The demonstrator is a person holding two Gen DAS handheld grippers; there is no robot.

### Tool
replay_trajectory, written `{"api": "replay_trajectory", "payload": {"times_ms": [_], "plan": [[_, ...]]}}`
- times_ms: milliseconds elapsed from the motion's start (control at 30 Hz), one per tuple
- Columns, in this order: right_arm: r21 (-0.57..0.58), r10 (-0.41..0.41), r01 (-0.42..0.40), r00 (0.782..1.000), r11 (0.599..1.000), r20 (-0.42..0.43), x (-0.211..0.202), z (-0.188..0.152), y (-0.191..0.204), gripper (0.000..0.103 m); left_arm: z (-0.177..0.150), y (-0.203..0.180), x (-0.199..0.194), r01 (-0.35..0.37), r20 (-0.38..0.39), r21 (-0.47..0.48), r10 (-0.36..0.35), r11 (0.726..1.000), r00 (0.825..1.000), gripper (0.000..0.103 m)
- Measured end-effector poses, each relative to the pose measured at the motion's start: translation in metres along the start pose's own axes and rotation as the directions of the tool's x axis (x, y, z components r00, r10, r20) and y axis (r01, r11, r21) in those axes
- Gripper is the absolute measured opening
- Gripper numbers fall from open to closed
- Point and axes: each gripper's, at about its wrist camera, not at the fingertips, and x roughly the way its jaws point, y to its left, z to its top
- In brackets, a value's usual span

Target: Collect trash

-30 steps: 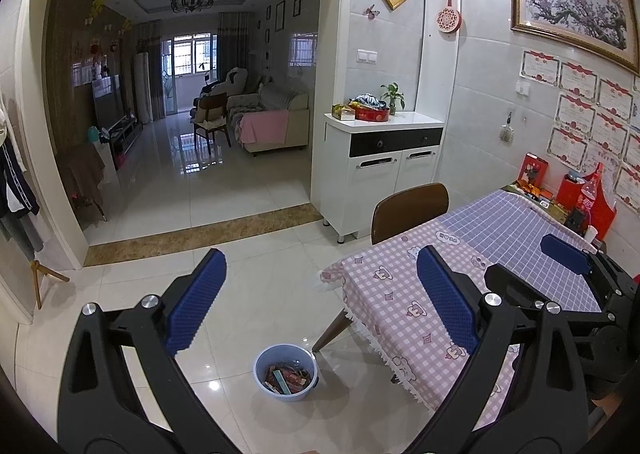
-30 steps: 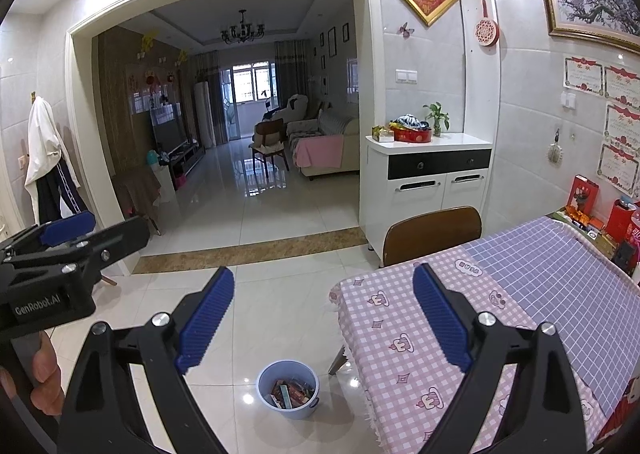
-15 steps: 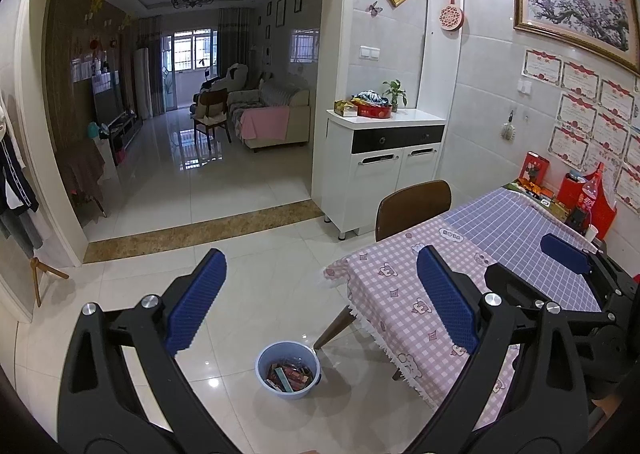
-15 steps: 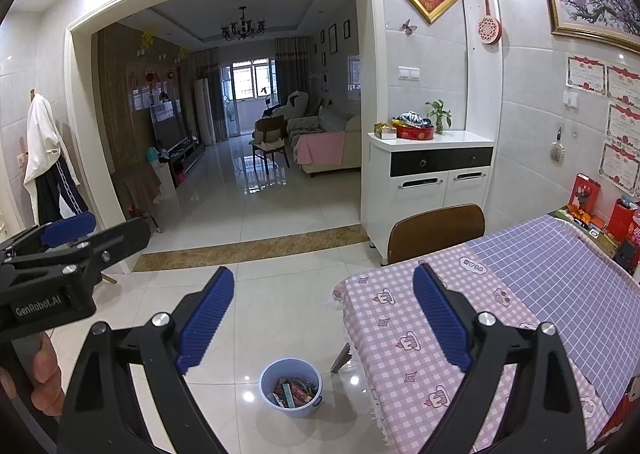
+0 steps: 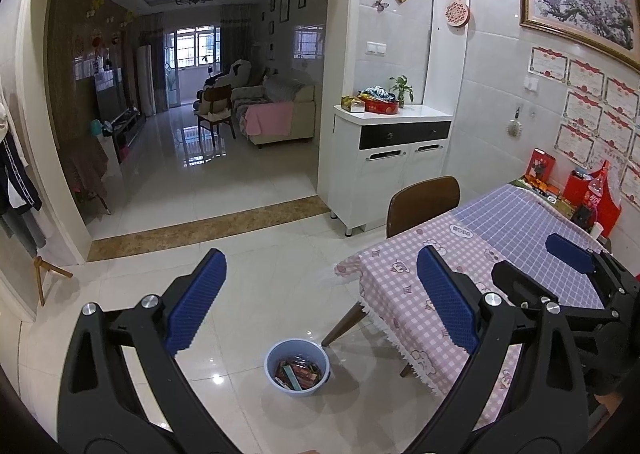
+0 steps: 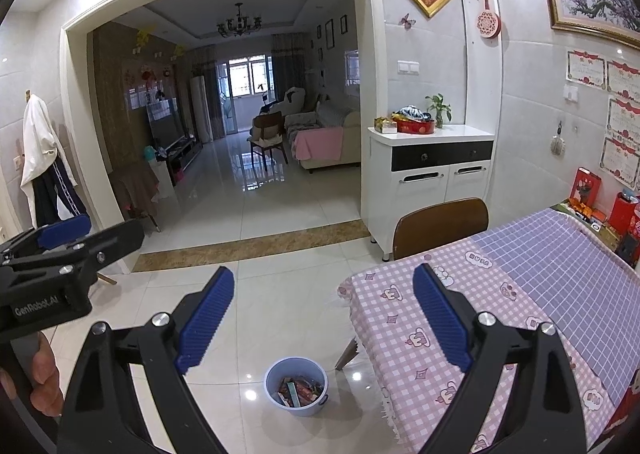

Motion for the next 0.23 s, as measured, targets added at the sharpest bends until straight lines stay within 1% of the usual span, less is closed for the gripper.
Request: {"api": "replay_trajectory", "payload": {"times_ms": [233], "plan": [[0.006,-0.023,0.023,1.0,1.0,-0.019,0.011,-0.001,-0.001,0.089,0.001,0.012,0.014,-0.006,-0.015,-0.005,0.006,1.0,1.0,0.094]]}}
